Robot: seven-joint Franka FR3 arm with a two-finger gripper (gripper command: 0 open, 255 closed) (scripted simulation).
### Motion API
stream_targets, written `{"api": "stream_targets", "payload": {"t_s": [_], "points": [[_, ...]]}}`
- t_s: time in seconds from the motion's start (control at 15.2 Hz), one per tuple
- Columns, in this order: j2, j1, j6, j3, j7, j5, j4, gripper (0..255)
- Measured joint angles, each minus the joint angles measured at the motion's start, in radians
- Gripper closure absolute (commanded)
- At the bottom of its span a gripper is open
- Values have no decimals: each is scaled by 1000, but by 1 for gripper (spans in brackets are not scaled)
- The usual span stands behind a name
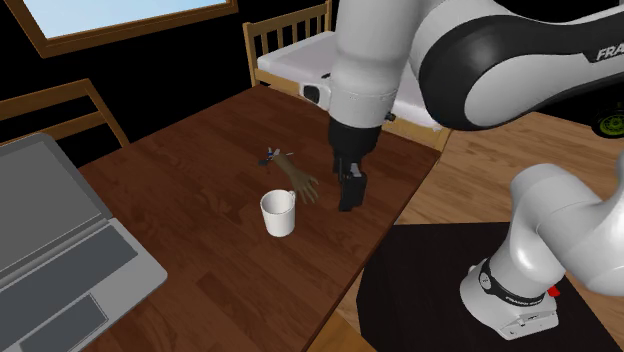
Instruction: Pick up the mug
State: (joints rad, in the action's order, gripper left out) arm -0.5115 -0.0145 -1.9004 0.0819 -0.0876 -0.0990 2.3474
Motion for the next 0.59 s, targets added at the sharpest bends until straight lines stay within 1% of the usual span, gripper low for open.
{"api": "stream_targets", "payload": {"t_s": [0.13, 0.4, 0.59], "points": [[58, -6, -61, 11, 4, -1, 5, 0], [196, -20, -171, 39, 1, 1, -22, 0], [306, -26, -236, 54, 2, 11, -66, 0]]}}
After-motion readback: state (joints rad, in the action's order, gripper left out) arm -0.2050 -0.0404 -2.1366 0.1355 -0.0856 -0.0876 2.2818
